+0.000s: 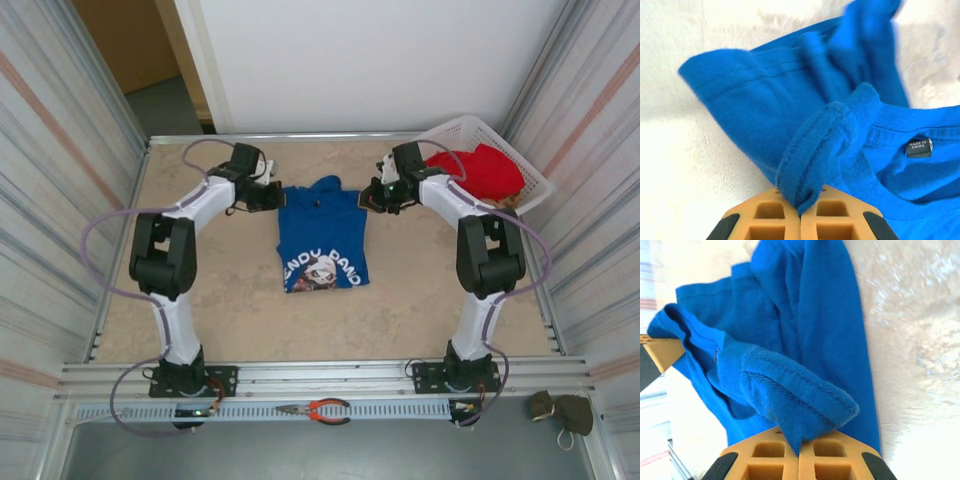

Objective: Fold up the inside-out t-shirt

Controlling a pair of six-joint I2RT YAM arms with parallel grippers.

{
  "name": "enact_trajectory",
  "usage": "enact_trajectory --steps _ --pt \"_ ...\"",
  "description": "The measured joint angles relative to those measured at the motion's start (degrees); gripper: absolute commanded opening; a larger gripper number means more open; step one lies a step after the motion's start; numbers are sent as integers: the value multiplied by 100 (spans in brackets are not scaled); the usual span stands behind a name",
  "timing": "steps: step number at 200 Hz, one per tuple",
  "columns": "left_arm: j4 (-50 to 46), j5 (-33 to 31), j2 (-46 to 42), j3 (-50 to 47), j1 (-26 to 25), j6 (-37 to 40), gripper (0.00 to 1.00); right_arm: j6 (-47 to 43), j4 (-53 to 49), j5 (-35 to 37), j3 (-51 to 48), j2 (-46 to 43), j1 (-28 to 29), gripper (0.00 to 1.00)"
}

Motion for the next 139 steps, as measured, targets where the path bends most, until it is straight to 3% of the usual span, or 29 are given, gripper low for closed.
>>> enact_trajectory --steps 41,67,74,82,89,113,139 --pt "267 -31 -271 2 149 -140 0 105 44 -39 487 2 0 0" --pt "308 -63 31 243 323 -251 2 365 382 -72 1561 844 0 1" --pt "321 -66 234 431 385 -286 12 444 525 -85 1969 1239 0 15" --pt "352 -101 476 636 450 -308 35 533 616 -111 2415 1683 0 38" --pt "400 -127 662 754 498 -345 49 623 728 -138 2822 2122 0 49" --pt "501 -168 1165 883 656 -529 73 688 807 -170 3213 2907 0 66" --pt "483 -361 1250 802 730 -645 89 634 660 -107 3156 2977 0 71"
